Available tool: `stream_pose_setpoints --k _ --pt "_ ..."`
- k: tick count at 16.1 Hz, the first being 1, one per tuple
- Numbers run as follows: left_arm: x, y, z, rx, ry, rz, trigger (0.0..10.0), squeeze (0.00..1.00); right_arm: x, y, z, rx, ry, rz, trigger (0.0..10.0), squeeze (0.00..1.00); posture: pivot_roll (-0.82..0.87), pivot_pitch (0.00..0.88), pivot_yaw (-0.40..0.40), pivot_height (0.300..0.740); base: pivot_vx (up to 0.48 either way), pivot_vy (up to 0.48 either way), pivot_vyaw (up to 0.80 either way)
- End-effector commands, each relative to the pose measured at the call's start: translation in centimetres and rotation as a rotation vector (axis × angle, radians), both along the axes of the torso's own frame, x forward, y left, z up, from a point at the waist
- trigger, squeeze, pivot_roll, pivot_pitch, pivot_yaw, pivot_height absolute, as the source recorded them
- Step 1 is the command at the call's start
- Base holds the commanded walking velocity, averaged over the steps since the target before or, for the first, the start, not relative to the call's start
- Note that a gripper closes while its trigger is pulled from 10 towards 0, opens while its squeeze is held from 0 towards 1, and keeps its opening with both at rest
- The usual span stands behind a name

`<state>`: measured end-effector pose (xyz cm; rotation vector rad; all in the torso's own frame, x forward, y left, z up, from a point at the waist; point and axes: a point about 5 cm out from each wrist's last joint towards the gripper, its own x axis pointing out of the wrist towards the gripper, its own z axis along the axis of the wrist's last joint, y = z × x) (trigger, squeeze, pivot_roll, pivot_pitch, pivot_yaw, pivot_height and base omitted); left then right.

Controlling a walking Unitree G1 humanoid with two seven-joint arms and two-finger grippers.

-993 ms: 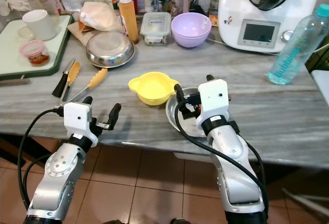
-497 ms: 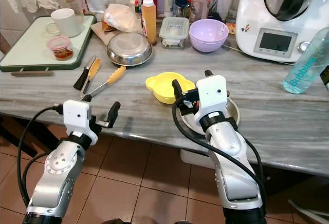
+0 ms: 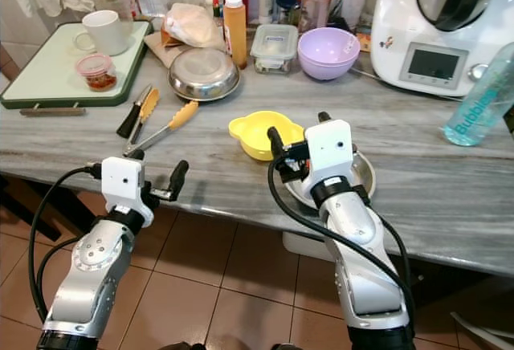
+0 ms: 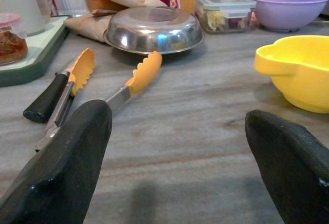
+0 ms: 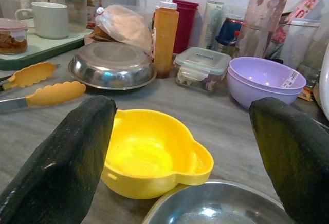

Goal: Setting the table

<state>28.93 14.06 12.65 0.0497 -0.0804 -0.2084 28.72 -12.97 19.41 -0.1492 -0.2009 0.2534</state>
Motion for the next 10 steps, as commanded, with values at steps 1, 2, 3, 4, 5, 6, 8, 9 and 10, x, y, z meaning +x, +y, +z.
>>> stream_pose_setpoints --k 1,2,3,4,5,6,8,9,10 --pt "0.16 0.11 -0.12 0.013 0.009 0.01 10.0 0.0 0.04 0.05 0.13 0.005 -0.001 -0.002 10.0 0.0 -0.07 0.108 0.033 0.74 -0.259 0.0 0.0" --pt "0.16 0.11 -0.12 0.013 0.009 0.011 10.0 0.0 0.06 0.06 0.14 0.005 -0.001 -0.002 10.0 0.0 -0.07 0.108 0.033 0.74 -0.251 0.0 0.0" --pt "0.16 0.11 -0.16 0.014 0.011 0.013 10.0 0.0 0.11 0.06 0.18 0.005 -0.003 -0.001 10.0 0.0 -0.07 0.108 0.033 0.74 -0.266 0.0 0.0" --pt "0.15 0.1 -0.18 0.014 0.012 0.014 10.0 0.0 0.14 0.05 0.19 0.005 -0.003 -0.002 10.0 0.0 -0.07 0.108 0.033 0.74 -0.274 0.0 0.0" --pt "0.14 0.07 -0.25 0.016 0.015 0.014 10.0 0.0 0.17 0.0 0.19 0.004 -0.003 -0.003 10.0 0.0 -0.07 0.108 0.033 0.74 -0.281 0.0 0.0" --pt "0.13 0.06 -0.36 0.02 0.019 0.017 10.0 0.0 0.21 -0.04 0.19 0.005 -0.003 -0.005 10.0 0.0 -0.07 0.108 0.031 0.74 -0.319 0.0 0.0" --pt "0.17 0.03 -0.37 0.022 0.02 0.016 10.0 0.0 0.25 -0.05 0.18 0.008 -0.003 -0.008 10.0 0.0 -0.07 0.108 0.031 0.74 -0.315 0.0 0.0" --pt "0.2 0.04 -0.38 0.022 0.02 0.016 10.0 0.0 0.25 -0.05 0.17 0.008 -0.002 -0.009 10.0 0.0 -0.07 0.108 0.031 0.74 -0.307 0.0 0.0" --pt "0.23 0.05 -0.37 0.023 0.02 0.016 10.0 0.0 0.25 -0.05 0.15 0.008 -0.002 -0.009 10.0 0.0 -0.07 0.108 0.031 0.74 -0.311 0.0 0.0"
